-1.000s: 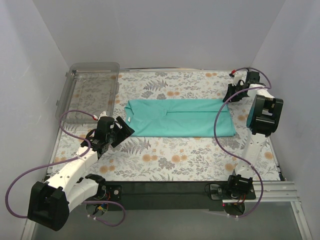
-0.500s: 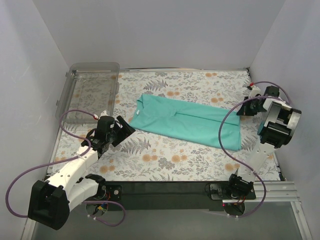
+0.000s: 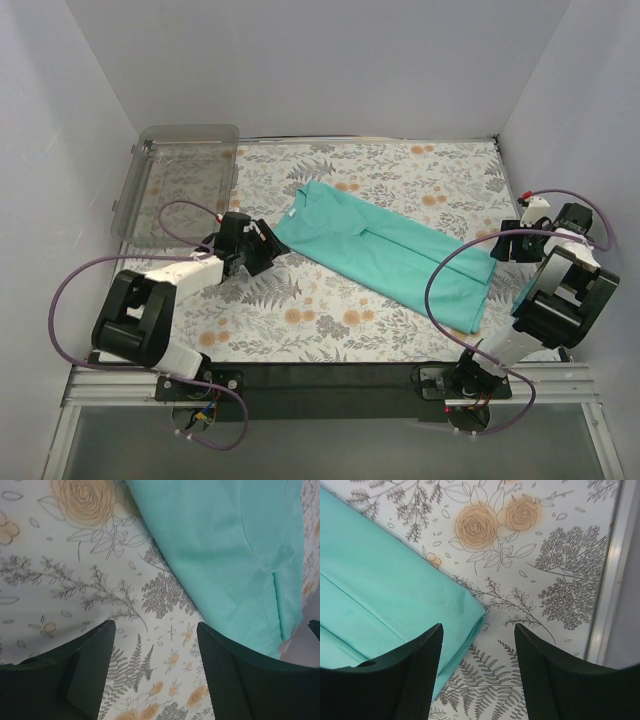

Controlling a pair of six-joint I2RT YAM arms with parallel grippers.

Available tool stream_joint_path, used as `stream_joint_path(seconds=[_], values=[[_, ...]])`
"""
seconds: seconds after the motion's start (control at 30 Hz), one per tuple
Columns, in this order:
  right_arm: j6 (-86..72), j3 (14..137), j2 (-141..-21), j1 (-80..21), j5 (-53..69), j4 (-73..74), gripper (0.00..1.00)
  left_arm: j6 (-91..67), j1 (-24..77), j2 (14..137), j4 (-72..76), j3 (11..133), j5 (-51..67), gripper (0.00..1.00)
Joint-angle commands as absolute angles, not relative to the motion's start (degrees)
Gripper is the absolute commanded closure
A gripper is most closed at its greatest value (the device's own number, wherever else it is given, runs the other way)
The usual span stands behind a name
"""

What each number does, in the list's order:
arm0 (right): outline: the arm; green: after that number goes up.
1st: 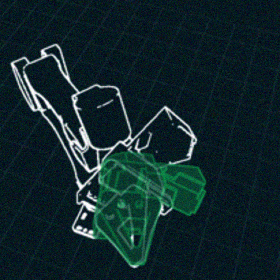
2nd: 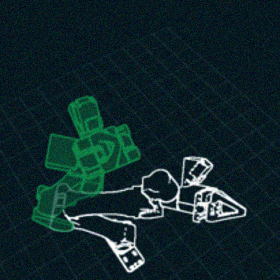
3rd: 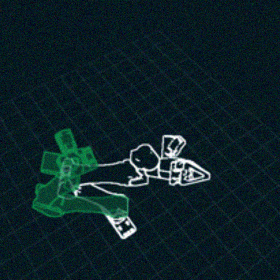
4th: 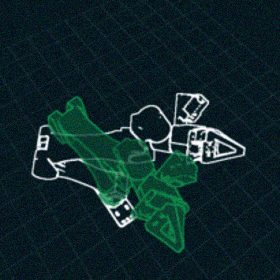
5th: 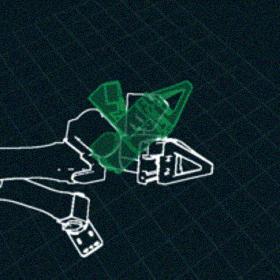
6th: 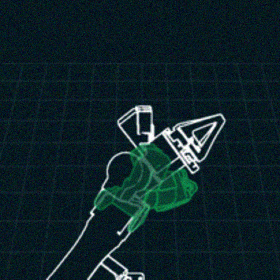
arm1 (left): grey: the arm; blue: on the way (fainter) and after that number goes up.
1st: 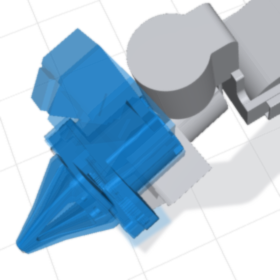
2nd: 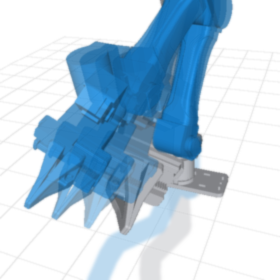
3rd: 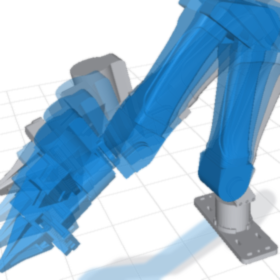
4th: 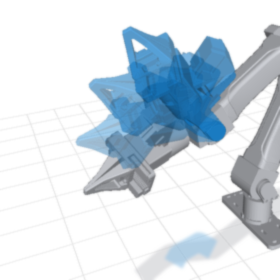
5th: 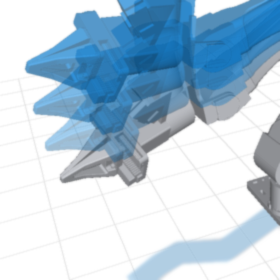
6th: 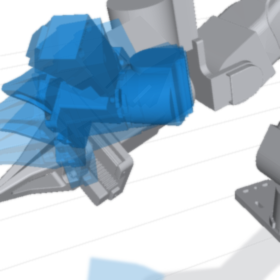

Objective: Fold and stack the t-shirts
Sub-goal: Fold the tshirt

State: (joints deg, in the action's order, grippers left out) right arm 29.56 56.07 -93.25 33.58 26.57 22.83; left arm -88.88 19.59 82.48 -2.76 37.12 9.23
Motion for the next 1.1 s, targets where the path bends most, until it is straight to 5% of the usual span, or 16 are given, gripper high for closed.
stream_joint_path(seconds=[0.0, 0.27, 0.43, 0.57, 0.97, 1.07], values=[[30.3, 58.3, -88.9, 33.5, 28.7, 21.0, 0.44, -91.2, 19.2, 87.5, 3.1, 41.7, 8.7, 0.41], [29.7, 59.4, -86.7, 32.6, 34.4, 21.7, 0.43, -92.5, 19.2, 102.6, -1.1, 53.5, 3.0, 0.60], [28.7, 58.5, -84.6, 31.5, 37.7, 21.7, 0.43, -90.2, 19.2, 105.9, -5.1, 57.9, -1.8, 0.91], [28.0, 58.0, -83.1, 29.2, 38.8, 21.8, 0.43, -85.7, 19.2, 107.9, -9.8, 63.3, -5.6, 1.00], [26.1, 55.5, -82.4, 14.5, 39.3, 20.0, 0.43, -69.7, 14.9, 130.2, -23.2, 99.0, -7.2, 0.96], [27.4, 55.8, -83.1, 10.8, 38.9, 20.1, 0.43, -68.4, 14.5, 136.5, -27.2, 110.7, -7.6, 0.74]])
